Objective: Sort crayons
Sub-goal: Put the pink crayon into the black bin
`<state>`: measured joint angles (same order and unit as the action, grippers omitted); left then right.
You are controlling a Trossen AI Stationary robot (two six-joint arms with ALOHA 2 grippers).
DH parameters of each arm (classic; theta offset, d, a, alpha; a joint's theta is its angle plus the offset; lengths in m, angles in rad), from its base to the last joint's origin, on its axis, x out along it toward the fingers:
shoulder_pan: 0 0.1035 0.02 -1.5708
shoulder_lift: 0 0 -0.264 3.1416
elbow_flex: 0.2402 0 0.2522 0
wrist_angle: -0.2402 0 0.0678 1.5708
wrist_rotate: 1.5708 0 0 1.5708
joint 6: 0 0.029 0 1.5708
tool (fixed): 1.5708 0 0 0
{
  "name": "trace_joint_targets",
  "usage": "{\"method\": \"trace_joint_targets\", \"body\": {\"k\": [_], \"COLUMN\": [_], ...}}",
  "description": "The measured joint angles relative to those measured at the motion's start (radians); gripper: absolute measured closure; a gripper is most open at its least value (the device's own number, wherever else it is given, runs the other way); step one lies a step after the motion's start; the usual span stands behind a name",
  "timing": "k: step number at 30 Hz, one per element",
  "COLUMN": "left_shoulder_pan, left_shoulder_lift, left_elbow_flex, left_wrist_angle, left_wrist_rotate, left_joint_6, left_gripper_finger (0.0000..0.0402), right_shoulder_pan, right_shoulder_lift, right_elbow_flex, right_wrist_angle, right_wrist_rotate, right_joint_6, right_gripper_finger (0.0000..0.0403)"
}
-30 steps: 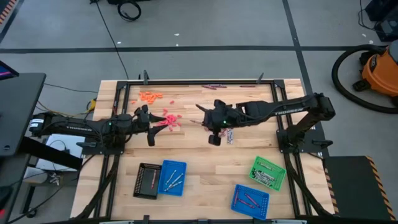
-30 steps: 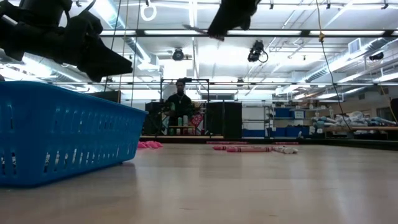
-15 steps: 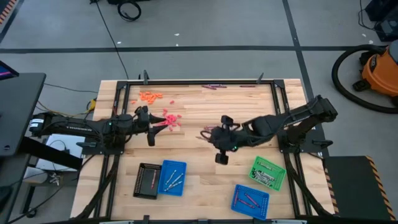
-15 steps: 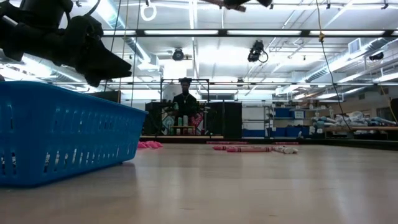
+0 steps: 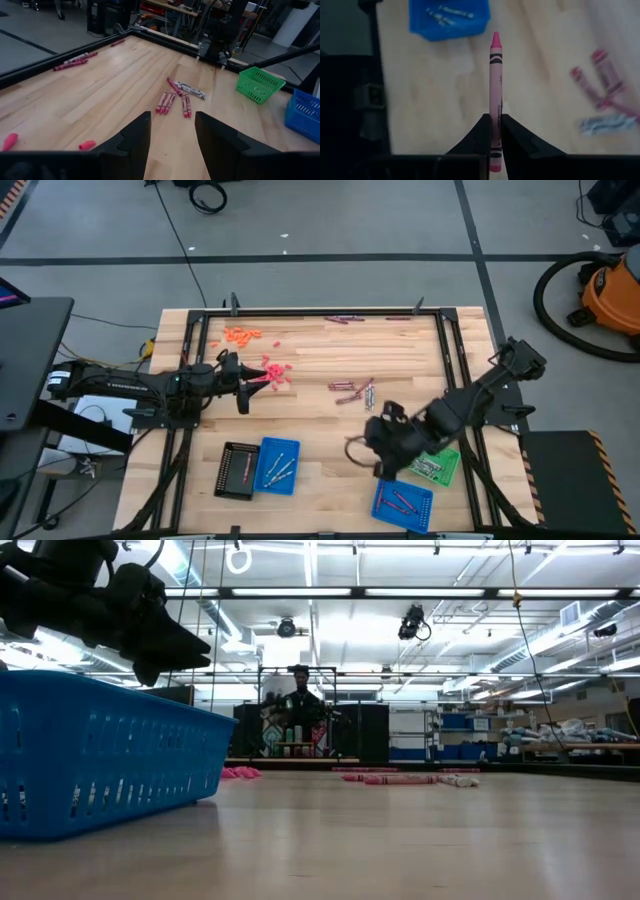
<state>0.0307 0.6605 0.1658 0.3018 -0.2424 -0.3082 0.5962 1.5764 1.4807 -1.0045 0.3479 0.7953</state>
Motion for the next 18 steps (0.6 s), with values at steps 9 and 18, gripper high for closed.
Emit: {"method": "trace_joint_targets", "body": {"k": [9, 18], "left_shoulder_pan": [0.001, 0.001], "left_shoulder_lift": [0.0, 0.0], "left_elbow_flex": [0.0, 0.0], "left_wrist_angle": [0.036, 0.059], "left_wrist_rotate": [-0.035, -0.037], "left_joint_6": [0.031, 0.068], "left_gripper_finger": [0.0237, 0.0237], "right_shoulder_pan": [0.161, 0.238], "right_shoulder_lift": [0.0, 0.01], "right_elbow_flex": [0.0, -0.008], "right_wrist_angle": [-0.03, -0.02], "right_wrist_rotate": [0.07, 0.057], "right_joint_6": [0.273, 0.436], "right_gripper_finger": [0.0366, 0.0366]}}
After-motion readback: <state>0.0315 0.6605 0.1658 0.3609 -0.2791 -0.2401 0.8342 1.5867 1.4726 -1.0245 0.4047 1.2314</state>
